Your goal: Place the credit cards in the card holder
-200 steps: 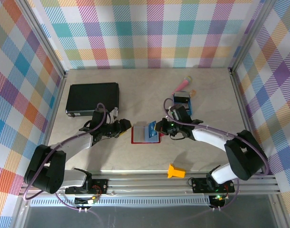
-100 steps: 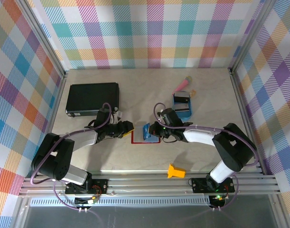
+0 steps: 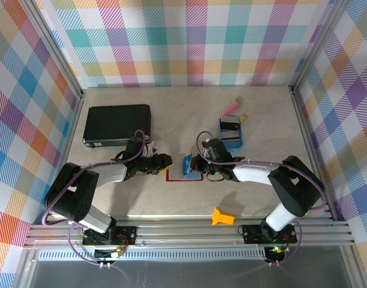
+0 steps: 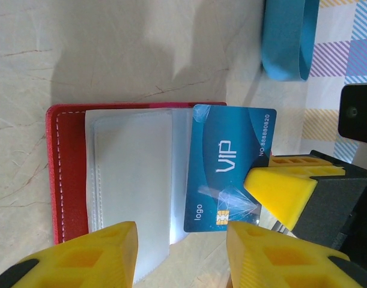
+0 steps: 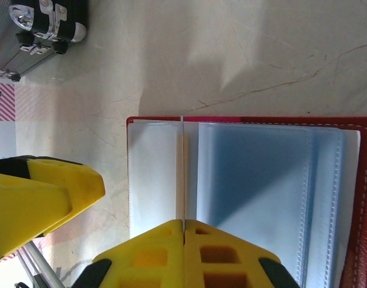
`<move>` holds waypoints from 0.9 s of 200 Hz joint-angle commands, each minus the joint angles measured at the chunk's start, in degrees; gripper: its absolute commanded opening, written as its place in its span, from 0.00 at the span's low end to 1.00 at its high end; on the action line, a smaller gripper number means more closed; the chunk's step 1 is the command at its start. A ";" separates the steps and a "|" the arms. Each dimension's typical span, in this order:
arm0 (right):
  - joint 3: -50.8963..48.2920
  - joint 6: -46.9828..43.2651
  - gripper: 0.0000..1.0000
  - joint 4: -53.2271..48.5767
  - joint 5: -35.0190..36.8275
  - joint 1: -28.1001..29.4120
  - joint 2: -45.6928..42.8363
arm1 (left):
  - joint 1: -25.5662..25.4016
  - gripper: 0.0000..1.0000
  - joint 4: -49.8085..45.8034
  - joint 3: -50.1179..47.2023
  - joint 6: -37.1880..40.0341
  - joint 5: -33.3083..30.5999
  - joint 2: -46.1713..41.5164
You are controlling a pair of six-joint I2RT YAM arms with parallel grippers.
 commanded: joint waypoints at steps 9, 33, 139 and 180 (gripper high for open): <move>-0.90 0.55 0.00 3.06 -0.79 0.44 0.92 | -0.59 0.43 2.57 -0.30 0.93 -0.28 0.78; -1.08 0.73 0.00 3.67 -0.88 0.59 1.24 | -0.59 0.43 3.53 -1.02 0.87 -0.42 1.64; -0.93 2.01 0.00 4.67 -1.64 1.16 3.63 | -0.68 0.41 6.74 -3.63 0.70 -1.51 4.58; -1.37 3.68 0.00 5.58 -2.18 1.22 3.82 | -0.68 0.41 7.29 -4.09 0.59 -1.70 5.00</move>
